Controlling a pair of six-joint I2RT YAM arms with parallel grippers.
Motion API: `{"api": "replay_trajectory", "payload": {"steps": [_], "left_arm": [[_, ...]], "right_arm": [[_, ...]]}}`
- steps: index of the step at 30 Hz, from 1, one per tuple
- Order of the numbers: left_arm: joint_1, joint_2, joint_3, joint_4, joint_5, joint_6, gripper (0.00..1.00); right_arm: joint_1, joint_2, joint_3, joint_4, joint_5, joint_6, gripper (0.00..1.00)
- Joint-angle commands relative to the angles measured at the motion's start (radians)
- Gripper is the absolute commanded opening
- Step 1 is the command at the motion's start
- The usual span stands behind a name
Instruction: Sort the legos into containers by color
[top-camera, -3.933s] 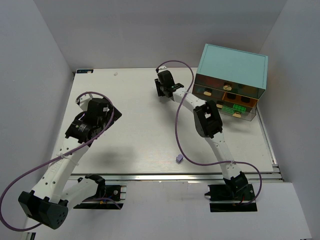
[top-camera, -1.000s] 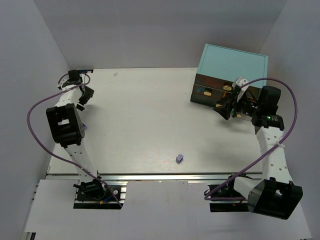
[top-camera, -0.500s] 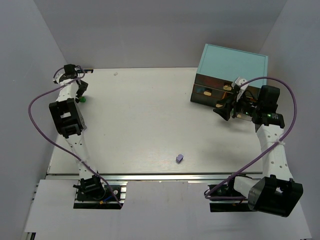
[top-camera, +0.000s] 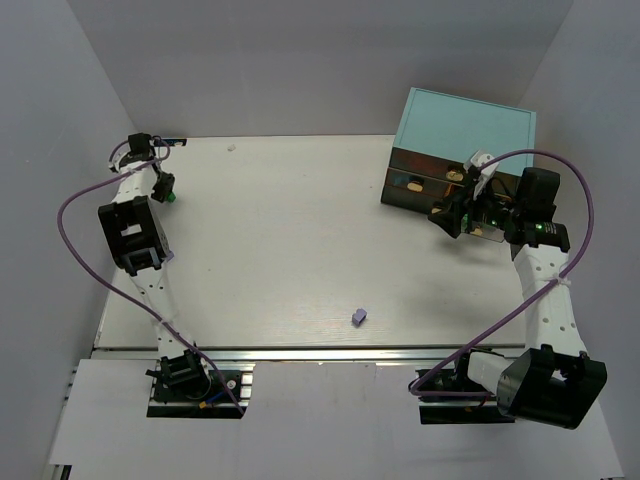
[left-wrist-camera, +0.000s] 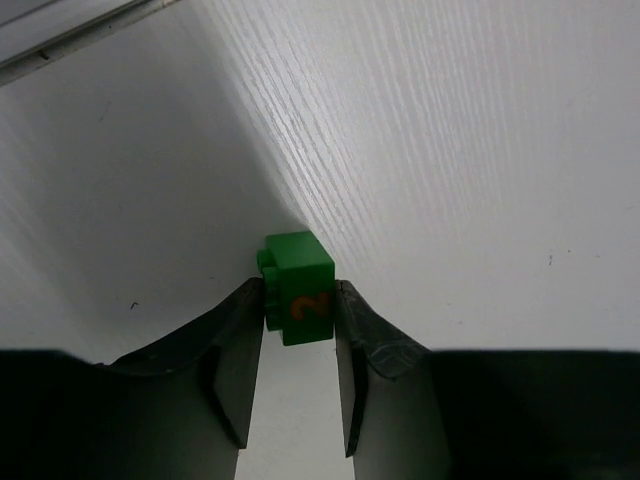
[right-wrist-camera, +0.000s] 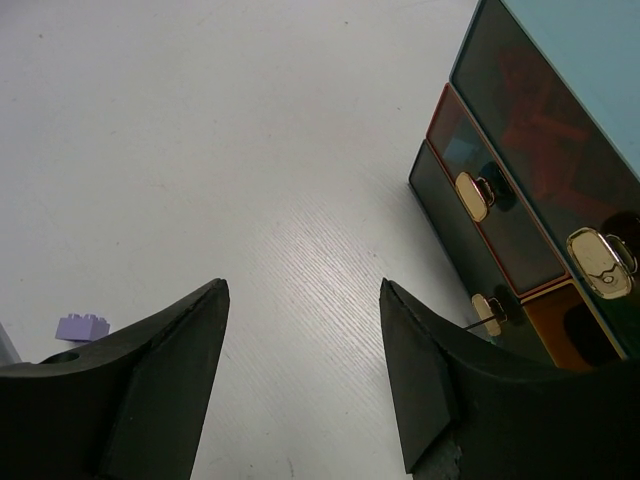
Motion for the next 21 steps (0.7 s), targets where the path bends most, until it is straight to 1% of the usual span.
{"api": "replay_trajectory", "payload": {"steps": [1, 2, 3, 5, 6, 7, 9, 10, 11, 12, 14, 15, 16, 17, 18, 19, 20, 21], "left_arm": [[-0.001, -0.029, -0.036, 0.034, 0.041, 0.0, 0.44], [-0.001, -0.036, -0.045, 0.035, 0.045, 0.0, 0.41], [-0.001, -0.039, -0.068, 0.04, 0.049, 0.0, 0.36], [-0.001, -0.063, -0.094, 0.063, 0.077, 0.003, 0.31], [-0.001, -0.071, -0.12, 0.084, 0.092, 0.004, 0.24], [-0.001, -0.082, -0.139, 0.104, 0.113, 0.003, 0.2], [-0.001, -0.117, -0.185, 0.139, 0.199, 0.001, 0.12], [-0.016, -0.131, -0.203, 0.173, 0.225, -0.011, 0.05], [-0.025, -0.167, -0.22, 0.202, 0.329, -0.012, 0.02], [-0.056, -0.186, -0.238, 0.23, 0.368, -0.015, 0.0], [-0.096, -0.227, -0.306, 0.328, 0.455, -0.045, 0.0], [-0.145, -0.271, -0.332, 0.369, 0.521, -0.057, 0.0], [-0.173, -0.293, -0.372, 0.443, 0.558, -0.072, 0.0], [-0.202, -0.313, -0.383, 0.469, 0.587, -0.077, 0.0], [-0.263, -0.339, -0.389, 0.516, 0.642, -0.087, 0.0], [-0.297, -0.35, -0.396, 0.552, 0.67, -0.097, 0.0], [-0.33, -0.356, -0.412, 0.59, 0.702, -0.106, 0.0], [-0.366, -0.359, -0.41, 0.653, 0.762, -0.117, 0.0]], "right_arm": [[-0.001, -0.001, 0.041, -0.003, -0.003, 0.009, 0.67], [-0.001, -0.003, 0.041, -0.003, -0.002, 0.012, 0.67], [0.001, -0.003, 0.038, 0.0, -0.002, 0.014, 0.67], [-0.001, -0.008, 0.037, -0.003, -0.003, 0.014, 0.67], [-0.001, -0.011, 0.036, -0.001, -0.002, 0.014, 0.67], [-0.001, -0.012, 0.036, 0.0, -0.002, 0.014, 0.67], [-0.001, -0.021, 0.033, 0.002, -0.003, 0.015, 0.67], [-0.001, -0.024, 0.027, 0.006, -0.003, 0.02, 0.67], [0.001, -0.032, 0.023, 0.023, 0.0, 0.029, 0.67], [-0.001, -0.035, 0.018, 0.043, 0.009, 0.043, 0.67], [0.001, -0.057, -0.016, 0.132, 0.087, 0.194, 0.64], [-0.001, -0.061, -0.023, 0.193, 0.113, 0.239, 0.57], [-0.002, -0.066, -0.023, 0.213, 0.148, 0.287, 0.52], [-0.002, -0.069, -0.025, 0.227, 0.167, 0.308, 0.47], [-0.002, -0.07, -0.023, 0.256, 0.181, 0.331, 0.33], [-0.004, -0.072, -0.022, 0.267, 0.211, 0.372, 0.26], [-0.002, -0.072, -0.02, 0.282, 0.227, 0.388, 0.14], [-0.004, -0.072, -0.019, 0.302, 0.242, 0.405, 0.1]]}}
